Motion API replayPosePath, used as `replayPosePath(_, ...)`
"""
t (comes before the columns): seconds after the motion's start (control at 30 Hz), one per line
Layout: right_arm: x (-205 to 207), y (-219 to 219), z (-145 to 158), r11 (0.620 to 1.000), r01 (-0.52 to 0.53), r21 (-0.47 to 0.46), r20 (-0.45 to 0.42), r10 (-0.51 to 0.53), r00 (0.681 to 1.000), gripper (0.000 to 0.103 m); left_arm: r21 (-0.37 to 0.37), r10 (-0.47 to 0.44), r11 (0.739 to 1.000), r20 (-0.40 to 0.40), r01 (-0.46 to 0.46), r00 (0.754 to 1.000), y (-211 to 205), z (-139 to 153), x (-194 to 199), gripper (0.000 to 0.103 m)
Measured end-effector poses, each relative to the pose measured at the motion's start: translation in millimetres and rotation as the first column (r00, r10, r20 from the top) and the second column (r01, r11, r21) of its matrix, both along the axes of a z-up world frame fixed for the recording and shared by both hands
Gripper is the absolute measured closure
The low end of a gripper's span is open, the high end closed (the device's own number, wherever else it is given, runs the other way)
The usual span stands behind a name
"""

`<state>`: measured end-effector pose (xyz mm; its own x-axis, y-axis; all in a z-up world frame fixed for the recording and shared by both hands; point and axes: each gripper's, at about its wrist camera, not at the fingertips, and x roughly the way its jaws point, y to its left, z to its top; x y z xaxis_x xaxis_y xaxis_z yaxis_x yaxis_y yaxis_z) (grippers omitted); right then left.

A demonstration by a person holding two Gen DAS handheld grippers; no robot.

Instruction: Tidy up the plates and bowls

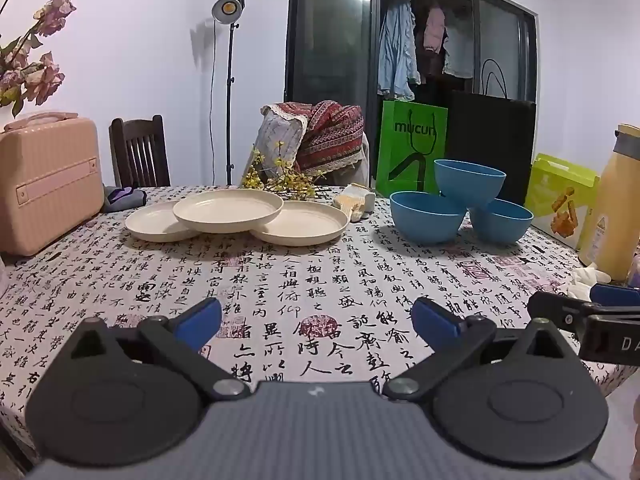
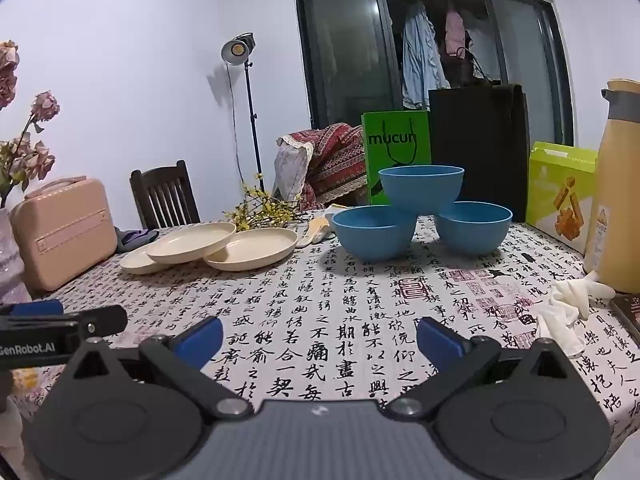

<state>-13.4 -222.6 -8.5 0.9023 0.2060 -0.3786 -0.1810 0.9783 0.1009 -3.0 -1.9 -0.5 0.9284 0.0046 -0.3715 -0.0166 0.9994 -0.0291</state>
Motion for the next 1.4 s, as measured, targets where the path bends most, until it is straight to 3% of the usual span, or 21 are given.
replayPosePath(0.5, -4, -16, 7, 1.0, -0.006, 0.014, -0.005, 0.006, 1.0, 0.0, -0.004, -0.01, 1.0, -0.011, 0.01, 1.0, -1, -1, -2, 0.0)
replayPosePath(1.4, -7, -1, 2, 1.0, 0.004, -0.017, 0.001, -0.004, 1.0, 0.0, -0.02, -0.002, 1.0, -0.009, 0.002, 1.0, 4, 0, -1, 0.0)
